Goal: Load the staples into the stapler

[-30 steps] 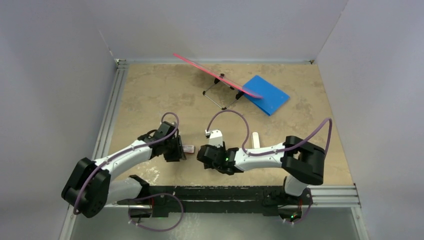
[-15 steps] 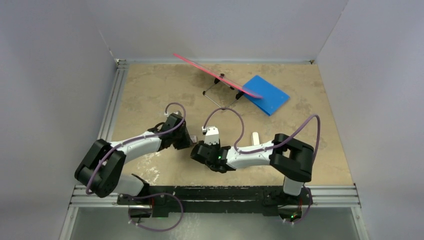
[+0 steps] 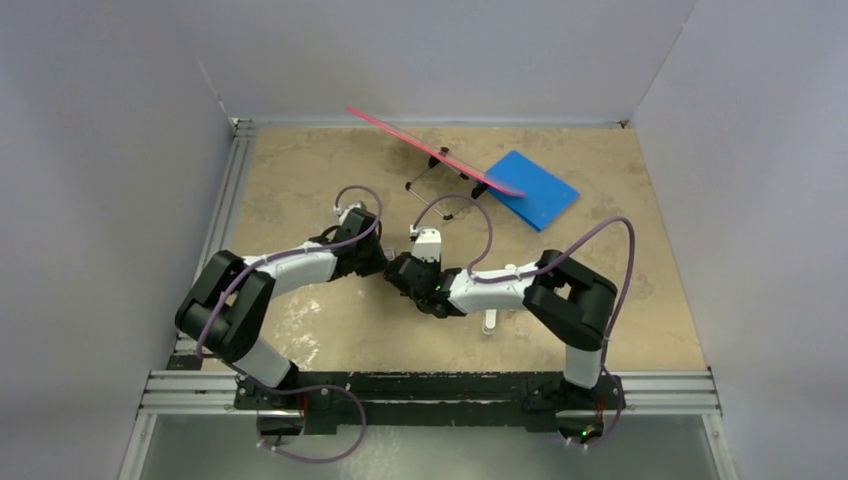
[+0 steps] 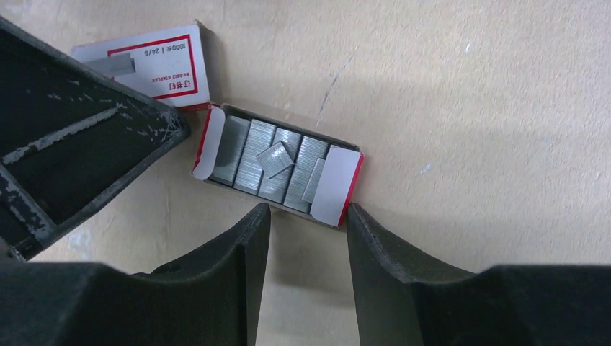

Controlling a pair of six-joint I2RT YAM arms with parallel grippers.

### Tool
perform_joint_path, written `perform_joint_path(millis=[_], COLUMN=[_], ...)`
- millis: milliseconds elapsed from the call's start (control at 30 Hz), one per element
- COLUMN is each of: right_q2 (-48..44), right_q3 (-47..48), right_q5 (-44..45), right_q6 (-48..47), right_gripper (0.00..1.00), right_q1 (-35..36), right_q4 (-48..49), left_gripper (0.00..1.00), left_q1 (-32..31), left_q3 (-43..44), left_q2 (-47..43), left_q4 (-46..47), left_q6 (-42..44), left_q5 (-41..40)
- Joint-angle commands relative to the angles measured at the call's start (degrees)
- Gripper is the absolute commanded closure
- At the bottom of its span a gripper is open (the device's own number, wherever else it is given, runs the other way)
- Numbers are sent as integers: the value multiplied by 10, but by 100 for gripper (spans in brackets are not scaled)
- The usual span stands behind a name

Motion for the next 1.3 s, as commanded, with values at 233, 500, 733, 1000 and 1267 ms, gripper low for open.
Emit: perform_joint_path(millis=[233,500,733,1000,1267], right_q2=[-82,-223,-310,-378,-384], right_q3=[5,-67,-123,-184,-208], right_q5=[-11,21,90,65,22], right_q6=[-33,41,202,336,351], right_gripper=[45,39,29,24,26], right_q1=[-12,-12,-12,-12,-13], right_q4=[-10,-114,-259,-347,-356], left_gripper=[76,70,51,43,37], left_q1=[9,9,8,0,-4], left_q3=[-7,-64,-84,-94,-116], left_q2=[-40,-191,-256,-259,-274], left_q4=[-84,-110,-88,-46,-9], left_q6=[26,24,48,65,72], left_q5=[-8,-12,46,115,161])
